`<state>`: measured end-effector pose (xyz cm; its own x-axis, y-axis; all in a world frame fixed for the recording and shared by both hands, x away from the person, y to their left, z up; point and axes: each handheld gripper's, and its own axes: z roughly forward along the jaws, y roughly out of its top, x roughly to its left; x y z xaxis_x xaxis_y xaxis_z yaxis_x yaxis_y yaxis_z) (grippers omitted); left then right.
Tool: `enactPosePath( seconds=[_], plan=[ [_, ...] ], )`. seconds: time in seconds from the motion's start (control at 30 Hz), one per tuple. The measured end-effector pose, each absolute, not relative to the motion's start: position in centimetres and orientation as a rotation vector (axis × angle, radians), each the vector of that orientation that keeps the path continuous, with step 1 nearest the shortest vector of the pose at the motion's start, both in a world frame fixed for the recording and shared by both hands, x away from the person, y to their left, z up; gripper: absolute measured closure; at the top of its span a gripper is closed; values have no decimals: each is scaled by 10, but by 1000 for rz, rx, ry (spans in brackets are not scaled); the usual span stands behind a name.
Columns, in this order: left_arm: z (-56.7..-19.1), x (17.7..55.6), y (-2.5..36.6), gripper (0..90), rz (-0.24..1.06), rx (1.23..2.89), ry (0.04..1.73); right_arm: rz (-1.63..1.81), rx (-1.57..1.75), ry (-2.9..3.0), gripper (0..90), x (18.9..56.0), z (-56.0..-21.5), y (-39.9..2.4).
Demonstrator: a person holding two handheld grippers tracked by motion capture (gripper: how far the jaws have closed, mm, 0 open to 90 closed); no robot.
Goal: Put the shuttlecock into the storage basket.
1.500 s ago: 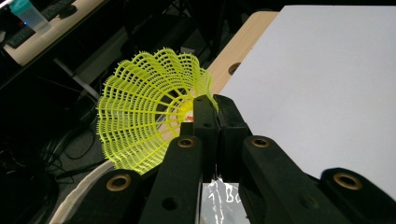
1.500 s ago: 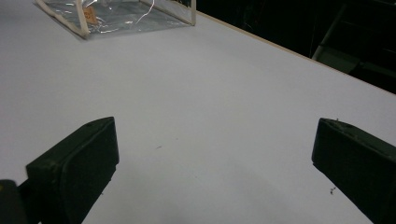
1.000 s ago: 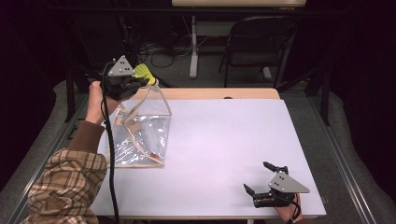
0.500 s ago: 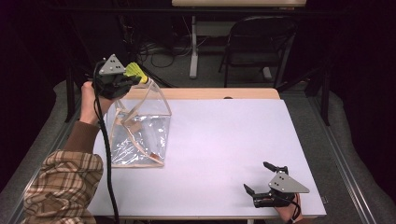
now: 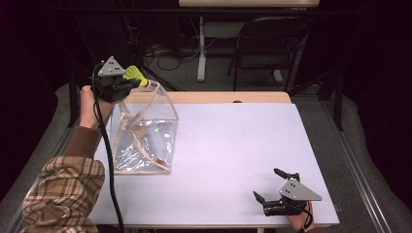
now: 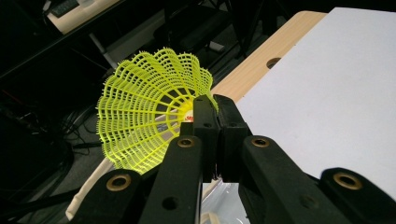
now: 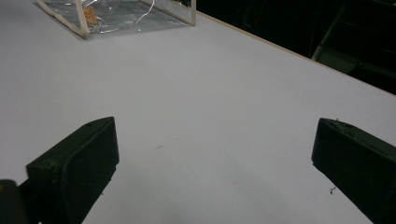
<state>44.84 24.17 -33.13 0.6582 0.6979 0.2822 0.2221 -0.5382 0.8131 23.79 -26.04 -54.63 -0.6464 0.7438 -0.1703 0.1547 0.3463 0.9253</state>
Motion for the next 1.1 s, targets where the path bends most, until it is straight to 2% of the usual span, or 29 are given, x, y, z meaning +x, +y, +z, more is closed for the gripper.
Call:
enactPosePath(
  seconds=[1.1],
  plan=[
    [-348,463,246,888,725,2117,781,1302,775,2027,3,238,-546,-260]
  ],
)
